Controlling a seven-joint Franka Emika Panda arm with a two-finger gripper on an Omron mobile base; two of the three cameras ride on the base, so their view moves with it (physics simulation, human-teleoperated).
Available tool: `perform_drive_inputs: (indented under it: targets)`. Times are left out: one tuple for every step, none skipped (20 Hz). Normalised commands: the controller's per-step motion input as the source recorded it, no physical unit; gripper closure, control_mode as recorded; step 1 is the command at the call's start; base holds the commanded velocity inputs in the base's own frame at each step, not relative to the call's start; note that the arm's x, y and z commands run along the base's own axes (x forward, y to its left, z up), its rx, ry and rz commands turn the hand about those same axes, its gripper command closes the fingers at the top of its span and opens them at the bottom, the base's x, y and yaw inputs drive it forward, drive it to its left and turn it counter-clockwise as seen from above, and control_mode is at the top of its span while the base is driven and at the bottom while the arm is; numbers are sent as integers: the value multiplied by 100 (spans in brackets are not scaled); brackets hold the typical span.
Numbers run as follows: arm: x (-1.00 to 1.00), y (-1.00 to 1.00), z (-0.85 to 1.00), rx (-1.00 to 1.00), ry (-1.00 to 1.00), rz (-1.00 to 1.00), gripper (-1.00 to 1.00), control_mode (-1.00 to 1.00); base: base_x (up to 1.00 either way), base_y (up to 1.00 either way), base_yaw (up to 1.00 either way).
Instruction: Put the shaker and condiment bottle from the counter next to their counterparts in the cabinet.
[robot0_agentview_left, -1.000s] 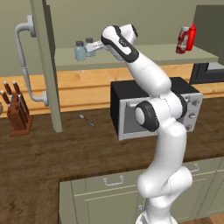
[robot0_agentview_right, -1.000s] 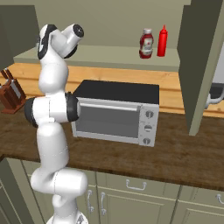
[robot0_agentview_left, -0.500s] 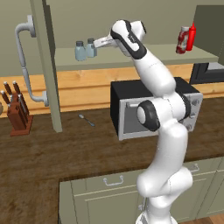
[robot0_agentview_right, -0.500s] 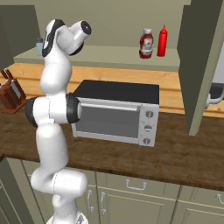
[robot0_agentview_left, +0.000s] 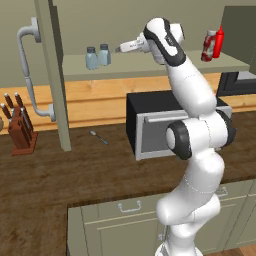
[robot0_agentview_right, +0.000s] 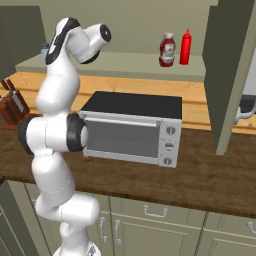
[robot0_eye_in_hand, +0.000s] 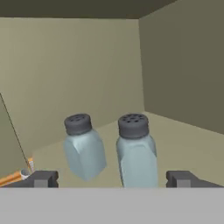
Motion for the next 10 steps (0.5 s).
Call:
perform_drive_inputs:
  targets:
    - [-96,-7,10,6,-18,0,-100,-100,0,0,0]
    - [-100,-4,10,7,-17,0,-100,-100,0,0,0]
    - [-100,0,9,6,-18,0,-100,-100,0,0,0]
    - [-100,-1,11,6,-19,0,-100,-100,0,0,0]
    - [-100,-3,16,7,-19,0,-100,-100,0,0,0]
    - [-100,-2,19,8,-18,0,-100,-100,0,0,0]
    - [-100,-6,21,9,-19,0,-100,-100,0,0,0]
    - [-100,-9,21,11,-18,0,-100,-100,0,0,0]
    - [-100,-10,19,12,-17,0,-100,-100,0,0,0]
    - [-100,-12,22,13,-15,-1,-100,-100,0,0,0]
